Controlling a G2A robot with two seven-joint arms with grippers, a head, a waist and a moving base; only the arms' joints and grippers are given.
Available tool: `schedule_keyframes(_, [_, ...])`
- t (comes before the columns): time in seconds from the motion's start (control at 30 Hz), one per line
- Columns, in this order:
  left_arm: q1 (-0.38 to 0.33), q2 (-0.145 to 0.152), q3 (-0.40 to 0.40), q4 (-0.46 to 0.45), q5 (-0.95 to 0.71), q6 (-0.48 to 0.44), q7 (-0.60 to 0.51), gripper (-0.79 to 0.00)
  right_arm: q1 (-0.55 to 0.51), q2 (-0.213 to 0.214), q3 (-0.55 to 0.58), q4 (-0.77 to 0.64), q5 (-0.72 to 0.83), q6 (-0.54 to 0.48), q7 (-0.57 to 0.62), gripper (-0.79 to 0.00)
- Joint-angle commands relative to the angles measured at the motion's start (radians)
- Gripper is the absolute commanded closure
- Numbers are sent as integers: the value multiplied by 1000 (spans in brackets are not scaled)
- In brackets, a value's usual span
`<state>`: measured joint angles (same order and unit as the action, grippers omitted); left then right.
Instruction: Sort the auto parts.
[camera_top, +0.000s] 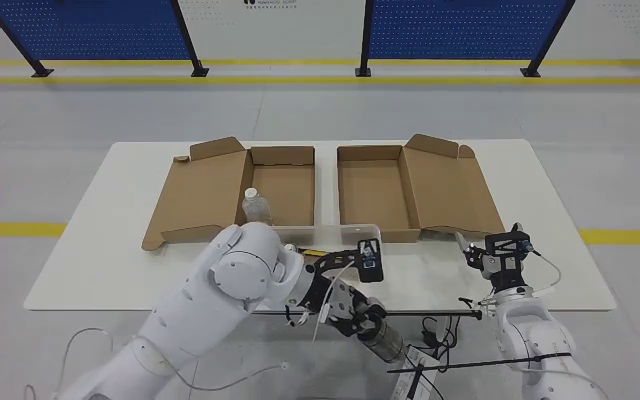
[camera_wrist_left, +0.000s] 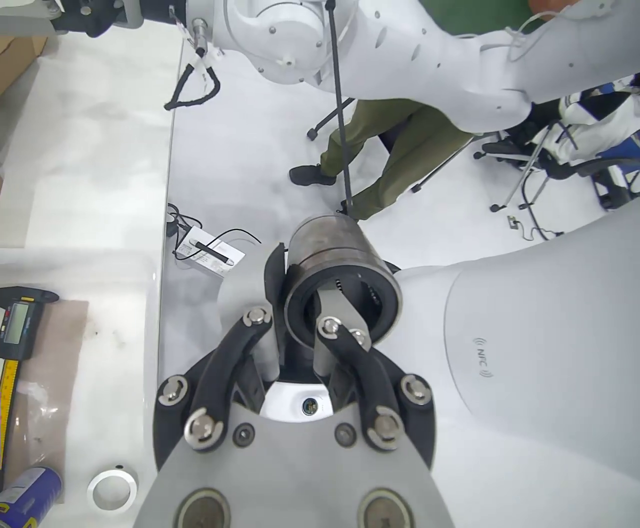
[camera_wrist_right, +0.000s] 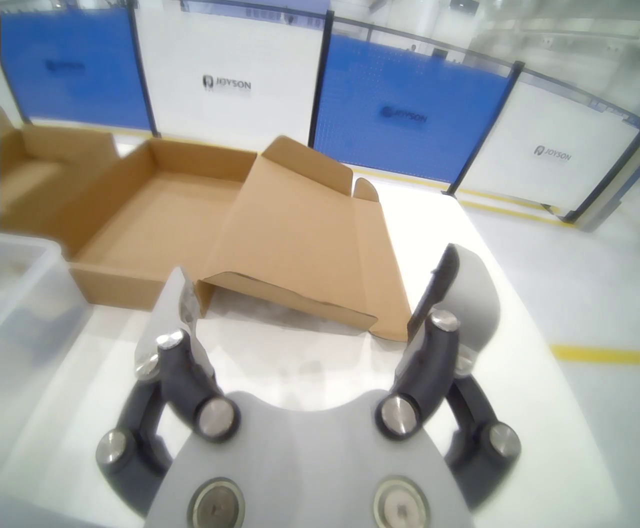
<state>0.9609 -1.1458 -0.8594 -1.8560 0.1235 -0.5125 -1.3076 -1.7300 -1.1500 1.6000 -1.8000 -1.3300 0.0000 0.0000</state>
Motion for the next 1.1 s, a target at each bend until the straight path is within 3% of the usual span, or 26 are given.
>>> schedule_keyframes(0.0, [-4, 4, 0, 4, -2, -3, 3, 0, 0, 0, 0, 0, 0, 0, 0, -785])
schedule_keyframes(0.63, [-30, 21, 19, 19, 22, 6, 20, 0, 0, 0, 0, 0, 0, 0, 0, -785])
schedule_keyframes(1.07, [-50, 30, 12, 37, 115, 82, 54, 0, 0, 0, 0, 0, 0, 0, 0, -785])
